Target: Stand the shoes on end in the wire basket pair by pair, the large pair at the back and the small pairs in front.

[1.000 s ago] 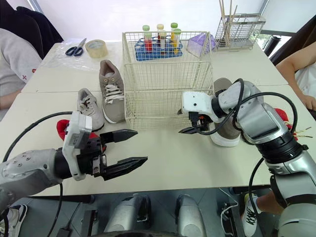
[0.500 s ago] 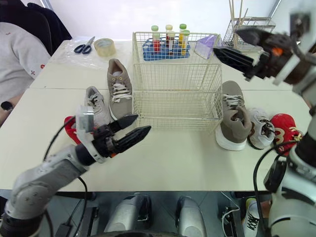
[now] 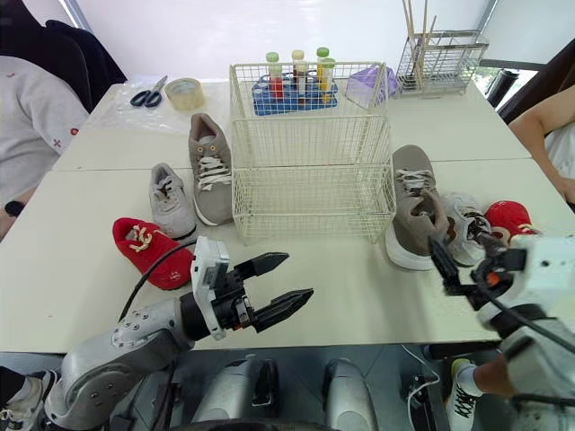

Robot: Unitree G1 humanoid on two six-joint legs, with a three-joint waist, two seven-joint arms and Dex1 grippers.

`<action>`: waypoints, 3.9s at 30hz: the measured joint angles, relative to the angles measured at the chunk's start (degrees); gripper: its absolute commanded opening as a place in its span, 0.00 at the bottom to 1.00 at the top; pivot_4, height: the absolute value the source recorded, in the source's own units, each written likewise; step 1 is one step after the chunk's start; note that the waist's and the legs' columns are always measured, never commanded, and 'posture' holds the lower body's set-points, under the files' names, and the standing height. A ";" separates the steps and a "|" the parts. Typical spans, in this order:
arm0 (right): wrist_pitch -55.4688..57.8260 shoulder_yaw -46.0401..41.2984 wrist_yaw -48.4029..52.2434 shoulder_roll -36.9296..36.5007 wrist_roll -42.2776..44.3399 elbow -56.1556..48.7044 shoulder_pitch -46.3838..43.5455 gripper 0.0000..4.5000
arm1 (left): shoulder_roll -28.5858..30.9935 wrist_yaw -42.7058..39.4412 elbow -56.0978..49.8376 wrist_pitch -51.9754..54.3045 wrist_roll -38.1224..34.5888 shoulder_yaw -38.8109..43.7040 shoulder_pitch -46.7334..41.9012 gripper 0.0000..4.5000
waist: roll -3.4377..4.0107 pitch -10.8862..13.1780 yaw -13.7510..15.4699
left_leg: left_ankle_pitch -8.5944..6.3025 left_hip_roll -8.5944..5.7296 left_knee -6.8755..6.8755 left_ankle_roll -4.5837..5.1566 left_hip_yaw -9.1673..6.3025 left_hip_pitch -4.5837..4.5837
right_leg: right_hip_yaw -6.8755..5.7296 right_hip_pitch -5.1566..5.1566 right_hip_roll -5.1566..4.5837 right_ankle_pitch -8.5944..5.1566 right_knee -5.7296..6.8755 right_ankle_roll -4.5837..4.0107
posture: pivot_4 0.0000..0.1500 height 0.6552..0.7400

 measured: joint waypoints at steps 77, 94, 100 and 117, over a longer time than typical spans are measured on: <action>-57.30 42.79 54.34 -19.89 -0.71 96.33 -88.73 0.03 | 0.03 9.22 -11.14 3.36 -19.77 35.97 27.45 1.00 | -0.32 1.01 -1.30 | 0.05 -0.15 0.16 0.23 0.14 -0.15 | -0.03 -0.01 -0.40 0.02 -0.16 0.06 | 1.00 0.97; -50.93 49.27 67.49 -26.65 8.79 90.06 -90.45 0.03 | 33.65 -9.26 7.15 -2.75 -63.33 84.90 34.71 1.00 | -0.22 1.54 -1.78 | 0.04 -0.04 -0.12 -0.50 0.36 -0.52 | -0.02 -0.72 -0.21 -0.04 0.06 -0.02 | 1.00 0.97; -48.87 49.00 67.49 -27.76 8.59 85.69 -87.92 0.03 | 39.50 -9.39 15.07 2.56 -63.53 74.18 17.19 1.00 | -0.21 1.58 -1.95 | 0.14 0.07 -0.15 -0.38 0.63 -0.51 | 0.05 -0.84 -0.12 0.09 0.19 0.22 | 1.00 0.97; -41.51 44.97 65.51 -28.75 8.72 69.82 -81.67 0.03 | 37.25 -11.21 30.79 13.27 -60.07 48.34 -12.69 0.54 | -0.26 1.59 -1.65 | 0.22 0.08 -0.13 -0.43 0.67 -0.36 | 0.10 -0.78 -0.11 0.10 0.36 0.26 | 1.00 0.97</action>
